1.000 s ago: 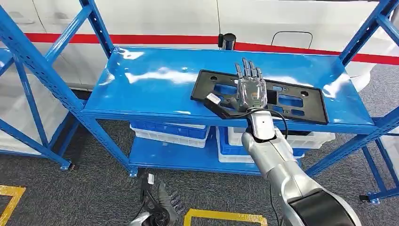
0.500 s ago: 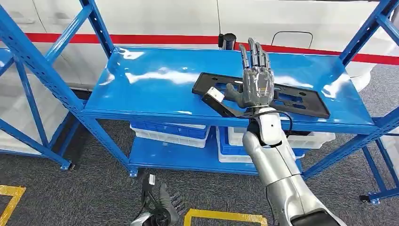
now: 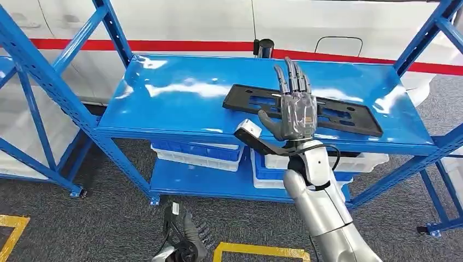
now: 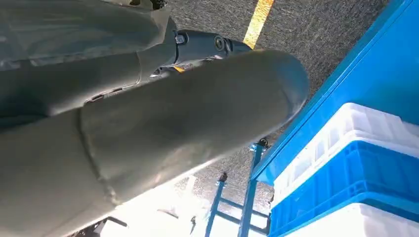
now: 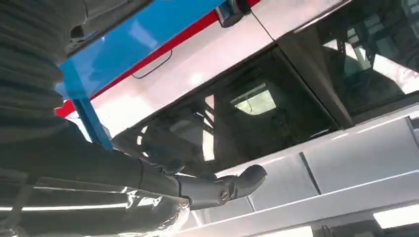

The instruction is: Take the parts from the cabinet and place them on the table.

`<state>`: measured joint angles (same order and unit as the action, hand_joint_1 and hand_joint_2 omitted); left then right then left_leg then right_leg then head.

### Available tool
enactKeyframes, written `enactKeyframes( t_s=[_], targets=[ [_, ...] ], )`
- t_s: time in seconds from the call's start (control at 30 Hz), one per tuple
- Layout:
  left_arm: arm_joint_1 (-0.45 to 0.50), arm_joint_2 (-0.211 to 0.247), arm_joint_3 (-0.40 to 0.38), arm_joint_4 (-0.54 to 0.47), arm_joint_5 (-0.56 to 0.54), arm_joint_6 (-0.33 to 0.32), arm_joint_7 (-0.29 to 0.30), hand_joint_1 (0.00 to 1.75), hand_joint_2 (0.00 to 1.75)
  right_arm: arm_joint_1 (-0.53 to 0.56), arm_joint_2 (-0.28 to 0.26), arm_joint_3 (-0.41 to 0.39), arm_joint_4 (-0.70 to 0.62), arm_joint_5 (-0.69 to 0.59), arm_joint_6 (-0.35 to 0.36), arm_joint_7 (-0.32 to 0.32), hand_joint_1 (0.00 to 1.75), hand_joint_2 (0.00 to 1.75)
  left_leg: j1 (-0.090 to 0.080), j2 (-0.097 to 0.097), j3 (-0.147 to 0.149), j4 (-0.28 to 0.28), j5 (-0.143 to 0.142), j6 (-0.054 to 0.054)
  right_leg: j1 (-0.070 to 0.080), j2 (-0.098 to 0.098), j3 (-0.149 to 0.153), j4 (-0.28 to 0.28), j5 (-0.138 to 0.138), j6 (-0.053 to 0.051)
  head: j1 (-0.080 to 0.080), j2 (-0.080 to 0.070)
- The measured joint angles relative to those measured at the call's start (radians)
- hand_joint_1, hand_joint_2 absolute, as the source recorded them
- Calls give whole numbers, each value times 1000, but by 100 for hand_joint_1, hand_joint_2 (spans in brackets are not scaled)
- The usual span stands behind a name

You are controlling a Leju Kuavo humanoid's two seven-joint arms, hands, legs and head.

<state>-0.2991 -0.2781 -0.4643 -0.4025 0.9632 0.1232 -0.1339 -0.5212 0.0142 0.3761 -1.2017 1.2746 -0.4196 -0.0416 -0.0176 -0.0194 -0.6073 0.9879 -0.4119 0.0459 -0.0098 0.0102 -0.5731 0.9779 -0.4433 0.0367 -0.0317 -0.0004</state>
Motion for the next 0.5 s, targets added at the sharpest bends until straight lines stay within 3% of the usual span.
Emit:
enactKeyframes(
  t_s=[0.23,0.5],
  targets=[
    [2,0,0,0,7,0,4,0,0,0,-23,42,126,-32,-55,-10,0,175,0,0,0,0,0,0,0,0,0,0,0,0,0,0],
    [2,0,0,0,8,0,5,0,0,-1,-31,58,181,-34,-56,-11,0,175,0,0,0,0,0,0,0,0,0,0,0,0,0,0]
  ],
)
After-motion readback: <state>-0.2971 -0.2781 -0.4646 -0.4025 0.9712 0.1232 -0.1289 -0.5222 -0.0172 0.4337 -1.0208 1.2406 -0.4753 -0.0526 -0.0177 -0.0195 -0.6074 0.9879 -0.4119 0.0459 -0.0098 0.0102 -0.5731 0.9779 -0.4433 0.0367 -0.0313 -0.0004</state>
